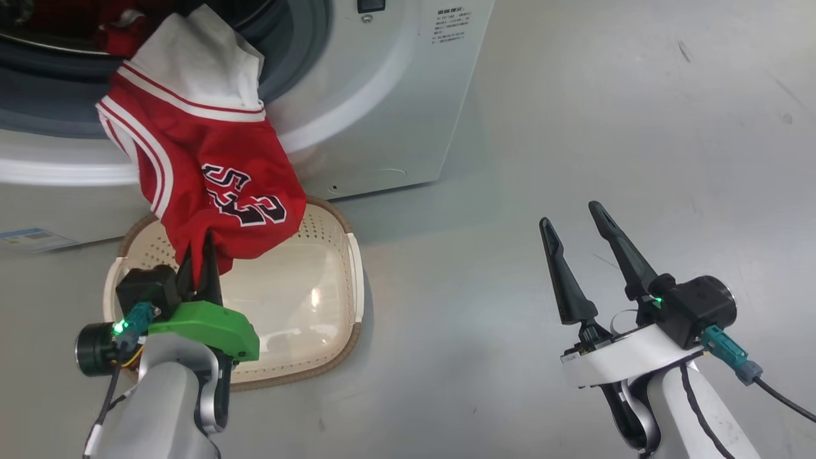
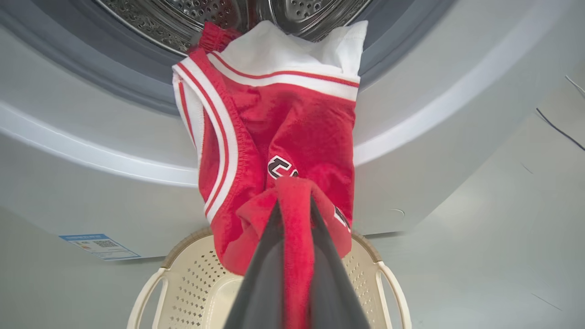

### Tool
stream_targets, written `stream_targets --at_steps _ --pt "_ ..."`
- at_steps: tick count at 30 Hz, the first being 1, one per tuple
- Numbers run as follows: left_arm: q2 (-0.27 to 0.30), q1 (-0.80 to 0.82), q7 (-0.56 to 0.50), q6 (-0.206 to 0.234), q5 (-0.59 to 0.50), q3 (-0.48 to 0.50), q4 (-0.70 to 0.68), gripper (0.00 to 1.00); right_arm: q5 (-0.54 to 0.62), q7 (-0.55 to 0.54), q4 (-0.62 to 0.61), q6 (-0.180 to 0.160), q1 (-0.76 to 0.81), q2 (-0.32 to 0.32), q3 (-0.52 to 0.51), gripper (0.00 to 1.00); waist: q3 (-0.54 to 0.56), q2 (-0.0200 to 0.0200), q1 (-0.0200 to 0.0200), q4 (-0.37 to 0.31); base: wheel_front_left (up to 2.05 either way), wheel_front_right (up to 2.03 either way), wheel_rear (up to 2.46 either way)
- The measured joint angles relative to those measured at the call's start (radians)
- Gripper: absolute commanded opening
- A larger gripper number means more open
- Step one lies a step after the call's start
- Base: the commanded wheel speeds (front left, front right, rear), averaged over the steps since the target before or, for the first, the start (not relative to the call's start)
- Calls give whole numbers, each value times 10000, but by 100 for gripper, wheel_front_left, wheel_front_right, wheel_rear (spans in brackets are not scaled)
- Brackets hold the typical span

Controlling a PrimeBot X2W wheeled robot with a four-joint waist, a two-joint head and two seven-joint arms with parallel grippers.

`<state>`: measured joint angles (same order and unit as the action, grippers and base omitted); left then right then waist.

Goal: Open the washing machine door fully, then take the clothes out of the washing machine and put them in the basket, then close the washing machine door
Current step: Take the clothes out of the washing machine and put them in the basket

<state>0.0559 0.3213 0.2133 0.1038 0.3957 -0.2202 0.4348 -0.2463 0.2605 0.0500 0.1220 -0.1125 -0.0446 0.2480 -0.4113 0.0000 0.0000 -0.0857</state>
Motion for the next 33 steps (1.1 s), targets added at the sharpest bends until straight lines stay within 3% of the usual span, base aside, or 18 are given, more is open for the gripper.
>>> stream_targets --at_steps 21,22,24,25,26,33 --pt "-44 2301 -251 -8 470 499 3641 0 -253 2 -105 0 -1287 -10 272 100 -1973 0 0 -940 0 0 0" --pt "-54 2349 -280 -10 522 533 3760 26 -261 0 -94 0 -1293 -10 274 100 -1994 0 0 -953 0 0 0" --pt "-58 2461 -290 -25 600 575 4004 61 -261 2 -75 0 -1305 -10 276 100 -2022 0 0 -969 0 0 0" --pt "-58 2522 -291 -25 617 591 4103 95 -263 2 -61 0 -1306 -10 278 100 -2030 0 0 -974 0 0 0" --pt "-58 2591 -293 -25 617 596 4215 100 -263 0 -48 0 -1309 -10 280 100 -2037 0 0 -978 0 0 0" --pt "-58 2961 -336 -38 617 621 4807 100 -278 2 58 0 -1457 -10 282 100 -2041 1 0 -998 0 0 0"
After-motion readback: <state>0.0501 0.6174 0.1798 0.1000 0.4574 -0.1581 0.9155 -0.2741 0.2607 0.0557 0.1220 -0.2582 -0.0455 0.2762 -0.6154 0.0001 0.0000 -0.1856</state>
